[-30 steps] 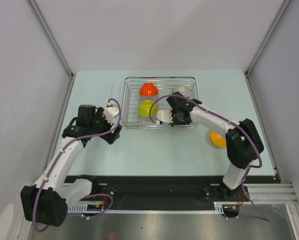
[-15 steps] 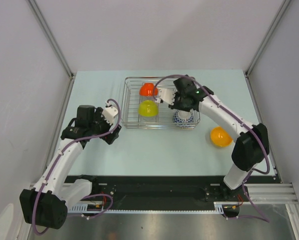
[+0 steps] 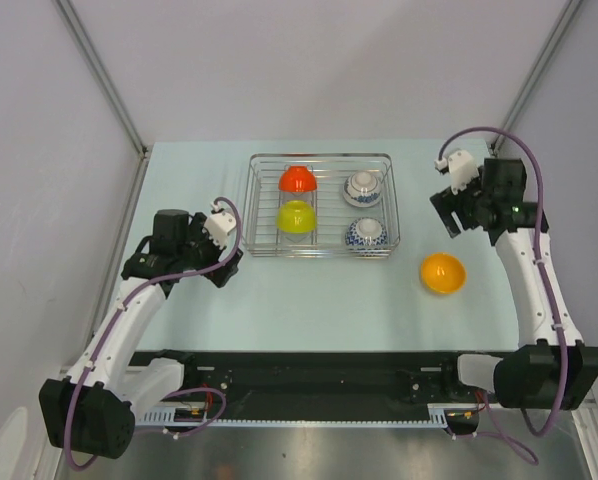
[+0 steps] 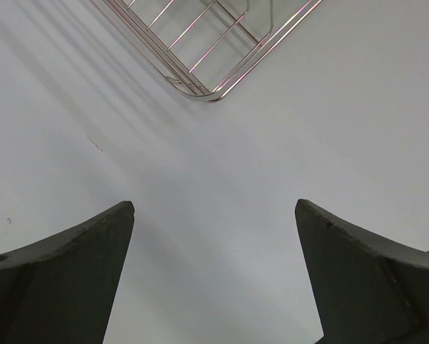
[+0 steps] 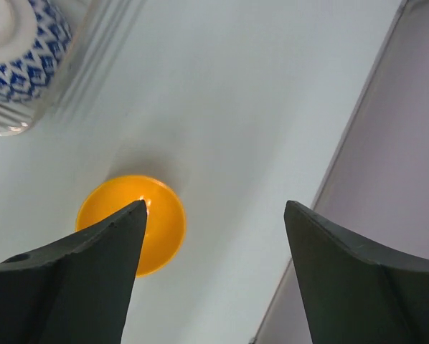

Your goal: Load the bowls into the dish rack

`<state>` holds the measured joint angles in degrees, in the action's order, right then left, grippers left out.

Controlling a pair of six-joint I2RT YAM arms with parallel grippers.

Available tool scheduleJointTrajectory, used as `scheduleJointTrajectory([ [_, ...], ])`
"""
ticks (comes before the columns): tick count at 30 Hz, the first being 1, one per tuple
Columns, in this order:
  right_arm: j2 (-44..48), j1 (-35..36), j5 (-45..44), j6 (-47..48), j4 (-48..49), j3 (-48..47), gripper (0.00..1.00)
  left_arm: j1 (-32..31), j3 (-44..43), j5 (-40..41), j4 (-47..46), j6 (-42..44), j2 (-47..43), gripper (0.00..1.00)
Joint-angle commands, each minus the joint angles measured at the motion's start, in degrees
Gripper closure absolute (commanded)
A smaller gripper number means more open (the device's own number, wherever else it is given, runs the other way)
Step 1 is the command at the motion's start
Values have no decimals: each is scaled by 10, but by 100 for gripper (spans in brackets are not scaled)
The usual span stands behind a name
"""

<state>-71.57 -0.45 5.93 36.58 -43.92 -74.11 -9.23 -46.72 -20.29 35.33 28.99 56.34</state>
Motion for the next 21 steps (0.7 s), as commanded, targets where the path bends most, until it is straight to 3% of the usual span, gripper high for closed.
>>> scheduleJointTrajectory([
  [1,19,-46,41,-35,19,93,16,3,-7,-24,-15,5,-7,0],
  [11,-8,-155,102,-25,59,212,20,3,10,-22,-11,4,-30,0],
  [21,-78,-173,134,-19,88,239,46,3,22,-24,-16,-1,-37,0],
])
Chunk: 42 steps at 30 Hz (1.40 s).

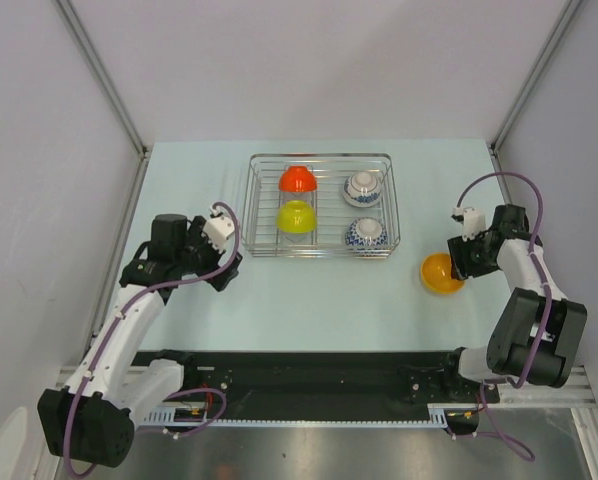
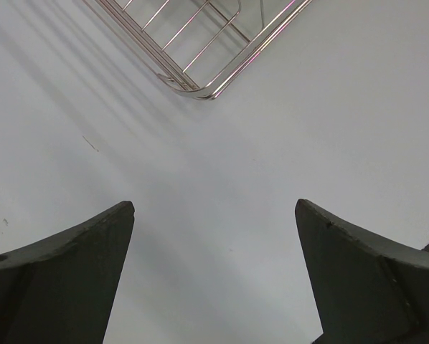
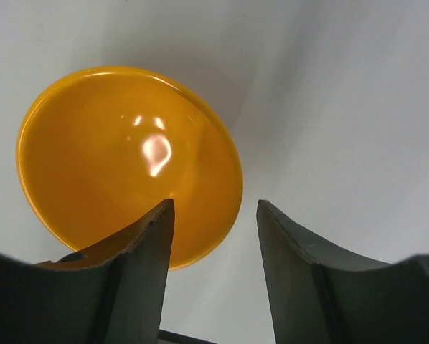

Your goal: Load the bowls into the dish rack

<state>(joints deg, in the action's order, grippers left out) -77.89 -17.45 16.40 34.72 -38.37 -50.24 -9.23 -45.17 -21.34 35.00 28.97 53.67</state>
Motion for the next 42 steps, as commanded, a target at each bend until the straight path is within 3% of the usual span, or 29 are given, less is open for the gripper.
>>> scheduleJointTrajectory([
  [1,-21,-3,29,-1,34,0,51,4,8,-15,-12,-1,-10,0],
  [2,-24,-3,30,-3,36,-2,62,3,8,-15,-13,0,-11,0],
  [4,-33,-3,32,-5,37,-5,70,3,7,-12,-12,-1,-11,0],
  [5,-35,-3,33,-6,37,-7,80,4,7,-13,-12,0,-11,0],
  [10,-15,-3,31,-12,37,-14,100,3,9,-12,-12,0,-11,0],
  [21,104,30,-1,-32,-3,-107,100,3,10,-14,-17,-2,-5,0],
  [26,154,127,-117,-30,39,-176,100,3,6,-12,-17,-3,-1,0],
  [28,157,200,-191,-14,65,-190,100,3,6,-12,-19,-4,1,0],
  [36,55,423,-404,118,247,-217,100,4,10,-3,-26,-12,5,0],
  [42,-67,490,-458,223,434,-224,100,3,12,13,-20,-7,3,0],
])
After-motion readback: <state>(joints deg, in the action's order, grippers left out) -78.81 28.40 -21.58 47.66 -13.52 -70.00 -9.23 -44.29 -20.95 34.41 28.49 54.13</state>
